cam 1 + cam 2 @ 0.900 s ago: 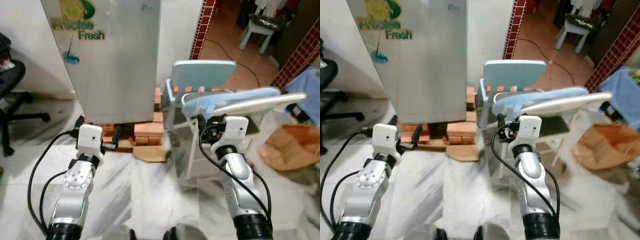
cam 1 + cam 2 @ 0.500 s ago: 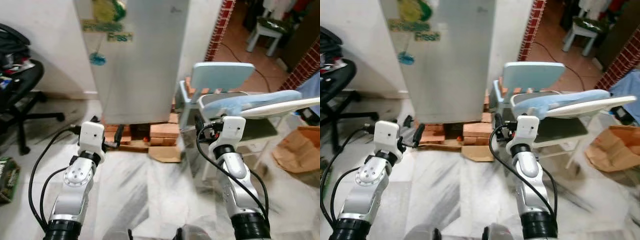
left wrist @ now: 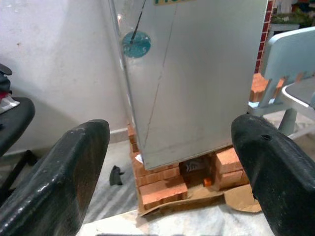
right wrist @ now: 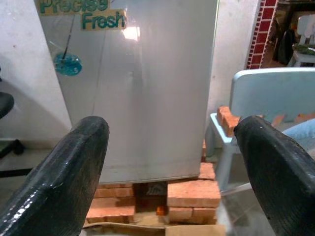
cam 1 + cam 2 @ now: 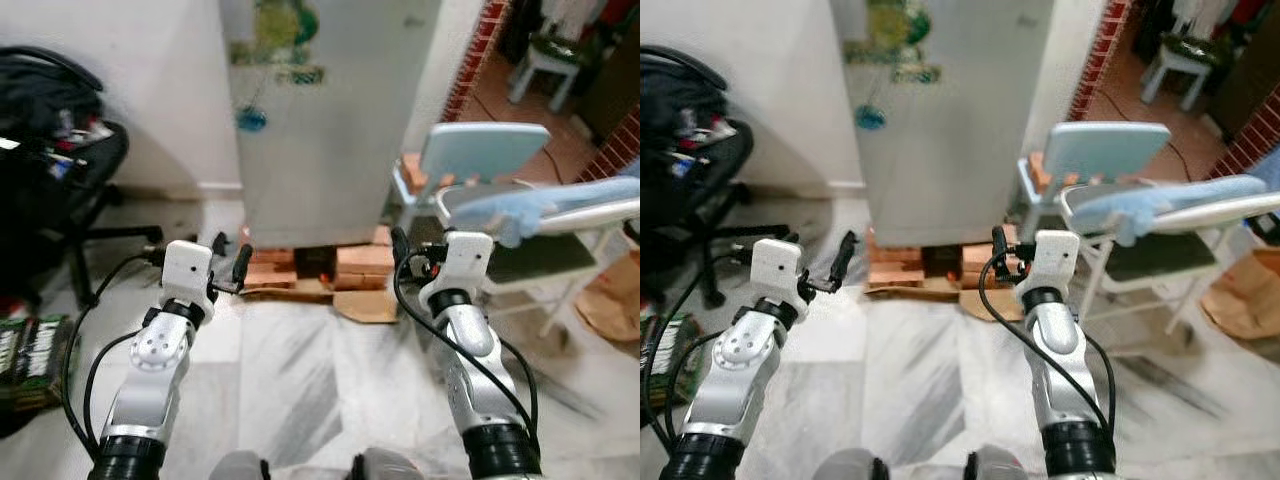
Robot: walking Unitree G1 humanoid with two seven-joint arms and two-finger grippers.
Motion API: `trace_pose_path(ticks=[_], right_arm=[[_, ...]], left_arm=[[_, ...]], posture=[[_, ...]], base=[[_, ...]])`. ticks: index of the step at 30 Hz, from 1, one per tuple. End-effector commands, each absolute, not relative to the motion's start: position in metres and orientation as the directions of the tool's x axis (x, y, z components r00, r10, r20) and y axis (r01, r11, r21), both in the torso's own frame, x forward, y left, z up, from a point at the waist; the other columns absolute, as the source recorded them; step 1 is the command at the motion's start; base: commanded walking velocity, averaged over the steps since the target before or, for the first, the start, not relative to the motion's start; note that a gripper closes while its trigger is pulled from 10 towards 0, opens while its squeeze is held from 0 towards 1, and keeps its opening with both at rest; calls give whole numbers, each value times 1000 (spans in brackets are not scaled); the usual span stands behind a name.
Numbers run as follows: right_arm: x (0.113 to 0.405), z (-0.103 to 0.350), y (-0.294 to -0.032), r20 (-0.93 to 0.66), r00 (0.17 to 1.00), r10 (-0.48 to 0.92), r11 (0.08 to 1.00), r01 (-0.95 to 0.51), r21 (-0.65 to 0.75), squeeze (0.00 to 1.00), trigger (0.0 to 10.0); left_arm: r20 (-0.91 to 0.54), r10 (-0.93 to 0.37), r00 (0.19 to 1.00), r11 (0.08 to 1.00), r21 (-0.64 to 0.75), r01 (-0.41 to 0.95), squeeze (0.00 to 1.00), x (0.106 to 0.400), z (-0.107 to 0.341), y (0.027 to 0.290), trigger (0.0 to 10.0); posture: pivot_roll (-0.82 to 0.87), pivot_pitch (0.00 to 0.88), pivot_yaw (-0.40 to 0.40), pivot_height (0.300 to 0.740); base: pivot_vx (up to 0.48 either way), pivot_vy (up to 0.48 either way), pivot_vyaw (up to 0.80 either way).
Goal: Restocking fridge
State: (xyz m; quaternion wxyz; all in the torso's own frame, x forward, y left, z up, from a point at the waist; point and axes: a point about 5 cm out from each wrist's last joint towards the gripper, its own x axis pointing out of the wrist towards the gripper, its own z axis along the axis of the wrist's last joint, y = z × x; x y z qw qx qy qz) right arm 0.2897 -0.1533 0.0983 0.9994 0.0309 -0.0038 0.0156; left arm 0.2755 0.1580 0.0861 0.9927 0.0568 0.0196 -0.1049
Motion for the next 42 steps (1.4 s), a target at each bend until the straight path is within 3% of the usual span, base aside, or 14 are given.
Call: trace_pose_path(ticks=[1,18,22,34,42], right_arm=[[290,97,-158,1,1000,9,998,-9,59,0,10000],[294,98,-155,9,1000,19,998,-20,56,0,10000],[299,105,-153,33,999,28,998,-30,50,0,10000],[308,102,-145,25,999,47,997,-48,55,0,10000],[301,93,-160,-3,1000,-4,998,5,61,0,10000]], left_arm=[[-42,-233,971,965,115,237,0,276,88,153,10000],[12,-126,992,972,203,121,0,282,93,161,10000],[28,-105,994,971,221,96,0,290,99,163,10000],[52,-81,995,972,223,68,0,295,106,154,10000],[32,-57,998,970,238,48,0,295,99,175,10000]], posture=[[16,26,-29,740],[18,31,-26,740],[22,35,-7,740],[33,36,-63,740],[46,22,-64,740]], base=[[0,476,0],[68,438,-164],[0,0,0],[0,0,0],[0,240,0]])
